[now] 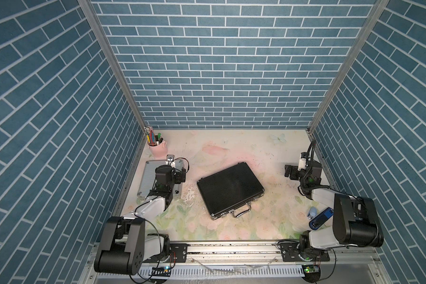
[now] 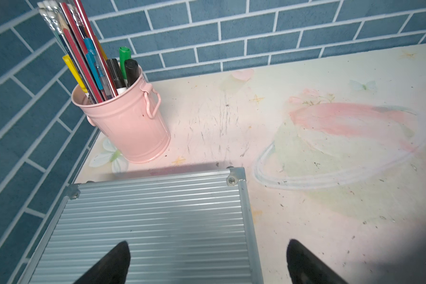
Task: Close the poker set cases
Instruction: Reset both arms
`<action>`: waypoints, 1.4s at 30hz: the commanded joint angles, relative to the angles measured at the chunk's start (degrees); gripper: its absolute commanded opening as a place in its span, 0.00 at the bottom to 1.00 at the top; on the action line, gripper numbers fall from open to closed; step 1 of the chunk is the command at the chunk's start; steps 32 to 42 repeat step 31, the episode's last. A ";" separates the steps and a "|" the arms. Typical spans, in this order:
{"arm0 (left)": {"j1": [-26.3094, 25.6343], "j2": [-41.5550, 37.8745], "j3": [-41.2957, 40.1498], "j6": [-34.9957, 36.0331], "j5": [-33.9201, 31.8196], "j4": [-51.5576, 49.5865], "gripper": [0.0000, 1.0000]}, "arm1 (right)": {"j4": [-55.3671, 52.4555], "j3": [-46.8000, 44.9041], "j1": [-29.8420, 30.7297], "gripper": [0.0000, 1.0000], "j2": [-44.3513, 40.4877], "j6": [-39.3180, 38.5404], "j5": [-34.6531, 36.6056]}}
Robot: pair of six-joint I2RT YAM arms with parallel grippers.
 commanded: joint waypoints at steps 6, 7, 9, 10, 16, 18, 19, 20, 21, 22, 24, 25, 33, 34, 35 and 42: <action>0.69 9.44 -3.07 1.90 -0.75 19.23 1.00 | 16.54 -5.13 0.04 0.98 2.98 -2.75 -0.10; 0.80 10.46 -3.36 1.78 -0.85 20.82 1.00 | 18.27 -5.80 0.14 0.98 3.75 -2.74 0.18; 0.90 12.97 -3.92 1.61 -1.03 23.91 1.00 | 19.57 -6.42 0.47 0.99 4.24 -2.66 1.18; 1.01 14.17 -4.33 1.44 -1.05 25.88 1.00 | 19.74 -6.45 0.79 0.99 4.21 -2.61 2.95; 2.04 14.26 -3.76 0.52 -0.11 24.65 1.00 | 20.32 -6.85 1.39 0.99 4.01 -2.85 4.57; 2.16 14.28 -3.70 0.28 -0.17 24.57 1.00 | 20.46 -6.93 1.60 0.99 3.98 -2.88 5.22; 2.14 14.30 -3.70 0.25 -0.19 24.56 1.00 | 20.48 -6.98 1.75 0.98 4.03 -2.92 5.31; 2.14 14.46 -3.71 0.20 -0.17 24.89 1.00 | 20.53 -6.98 1.68 0.99 3.98 -2.94 5.23; 2.14 14.31 -3.56 0.19 -0.31 24.46 1.00 | 20.52 -6.95 1.73 0.99 4.01 -2.94 5.34; 2.14 14.37 -3.43 0.17 -0.38 24.20 1.00 | 20.65 -6.98 1.71 0.99 3.97 -2.96 5.32; 2.22 14.40 -3.12 0.18 -0.28 23.60 1.00 | 21.35 -7.43 1.81 0.99 4.00 -2.94 5.90; 2.23 14.43 -2.90 0.19 -0.12 23.33 1.00 | 21.66 -7.53 1.89 0.99 4.13 -2.84 6.02; 2.31 14.48 -2.44 -0.02 -0.20 22.37 1.00 | 20.94 -7.14 1.90 0.99 4.08 -2.84 6.19; 2.31 14.48 -2.44 -0.02 -0.20 22.37 1.00 | 20.94 -7.14 1.90 0.99 4.08 -2.84 6.19; 2.31 14.48 -2.44 -0.02 -0.20 22.37 1.00 | 20.94 -7.14 1.90 0.99 4.08 -2.84 6.19; 2.31 14.48 -2.44 -0.02 -0.20 22.37 1.00 | 20.94 -7.14 1.90 0.99 4.08 -2.84 6.19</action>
